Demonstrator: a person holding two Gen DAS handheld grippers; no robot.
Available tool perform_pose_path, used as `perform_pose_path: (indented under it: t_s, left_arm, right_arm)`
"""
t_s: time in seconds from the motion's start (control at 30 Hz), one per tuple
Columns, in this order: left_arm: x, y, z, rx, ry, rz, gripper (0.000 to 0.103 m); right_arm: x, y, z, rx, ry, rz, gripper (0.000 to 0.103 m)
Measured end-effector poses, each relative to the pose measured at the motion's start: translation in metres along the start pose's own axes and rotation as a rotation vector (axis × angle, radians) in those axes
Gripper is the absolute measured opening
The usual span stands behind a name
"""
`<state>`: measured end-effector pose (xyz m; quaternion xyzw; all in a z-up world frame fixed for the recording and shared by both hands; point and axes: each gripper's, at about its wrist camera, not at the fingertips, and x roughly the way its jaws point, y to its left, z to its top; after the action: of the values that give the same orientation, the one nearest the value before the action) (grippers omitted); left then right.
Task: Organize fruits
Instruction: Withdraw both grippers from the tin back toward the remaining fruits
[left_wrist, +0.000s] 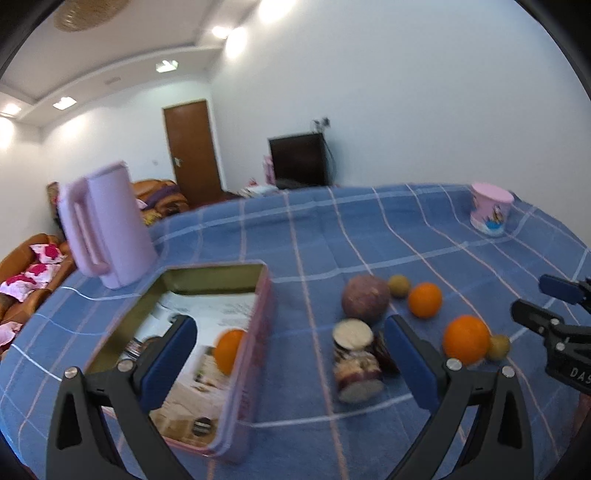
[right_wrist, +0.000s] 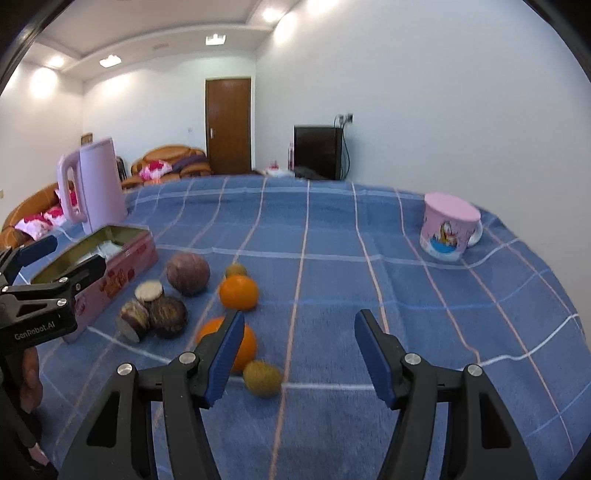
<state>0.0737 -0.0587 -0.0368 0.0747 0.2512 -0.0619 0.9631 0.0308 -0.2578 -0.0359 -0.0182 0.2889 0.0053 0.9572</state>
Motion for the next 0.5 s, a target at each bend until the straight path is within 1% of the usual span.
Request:
perform_pose_path:
  t_s: [0.1,0.2,0.33,0.4,0.47,0.5]
  left_arm:
    - [0.005,-0.007,-0.003,0.026,0.037,-0.027,0.103]
    - [0.008,-0.005,-0.004,0.012,0.062,-0.050,0.103]
    - [0.019,-0.005,-0.007,0.003,0.126,-0.076,0.102]
    - [0.022,-0.004,-0.009,-0.007,0.148,-0.093,0.102]
    - [0.022,-0.006,-0.010,-0.002,0.151,-0.100,0.101]
    - [0.022,-0.007,-0.010,0.003,0.152,-0.103,0.101]
  right_arm:
    - [0.011,-0.001,-0.006,0.002,0.066,0.047,0.064]
    - [0.019,0.001,-0.011,-0.009,0.105,0.060,0.063]
    - [0.022,0.006,-0.013,-0.033,0.130,0.081,0.051]
    - [0.024,0.006,-0.015,-0.037,0.145,0.094,0.048]
    - [0.025,0.006,-0.016,-0.035,0.156,0.107,0.048]
    - [0.025,0.005,-0.016,-0.033,0.159,0.115,0.046]
